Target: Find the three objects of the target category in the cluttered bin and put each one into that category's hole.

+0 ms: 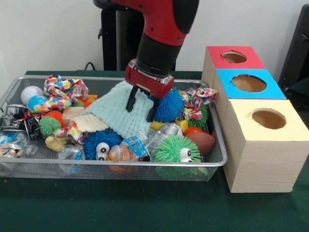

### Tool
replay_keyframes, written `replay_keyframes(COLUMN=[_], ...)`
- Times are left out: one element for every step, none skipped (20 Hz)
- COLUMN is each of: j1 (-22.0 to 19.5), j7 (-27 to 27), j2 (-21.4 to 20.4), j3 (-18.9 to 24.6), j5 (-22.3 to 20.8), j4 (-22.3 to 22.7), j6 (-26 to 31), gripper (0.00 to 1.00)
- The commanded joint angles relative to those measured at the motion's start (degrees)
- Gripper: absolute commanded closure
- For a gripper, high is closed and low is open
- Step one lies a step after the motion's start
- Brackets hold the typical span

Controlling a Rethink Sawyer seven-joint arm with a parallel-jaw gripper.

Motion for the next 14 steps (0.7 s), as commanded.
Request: replay_keyframes(j1=[-8.3,-9.2,-10.3,-11.2,-11.9,-12.6,-13.0,-13.8,-14.7,-15.6,-16.0,-16.5,-16.7,-17.0], j7=[1.2,0.4,-0.3,-0.6,-1.2,-1.7,-2.2,-2.8,-3.0,-3.1,-3.1,-3.3,-3.2,-3.1], j2=[-4.0,-5.5,-6.5,-7.6,-8.2,-8.8,-9.4,-10.1,-10.7,-11.3,-11.8,-12.2,-12.5,-12.7], j3=[15.6,16.9,18.4,19.6,20.4,21.2,21.6,22.4,23.5,24.7,25.2,25.7,26.0,26.2], j5=[4.2,4.6,5.0,5.4,5.3,5.2,4.8,4.6,4.8,5.1,5.0,4.9,4.7,4.5], j4=[7.8,8.3,8.7,9.4,9.6,9.8,9.8,10.2,11.0,11.6,12.0,11.7,11.4,11.0], j6=[11.8,13.8,15.8,17.2,17.9,18.6,19.1,19.1,19.2,19.4,19.4,19.4,19.8,20.3], gripper=[0.00,0.00,0.00,0.00,0.00,0.00,0.00,0.00,0.00,0.00,0.00,0.00,0.00,0.00])
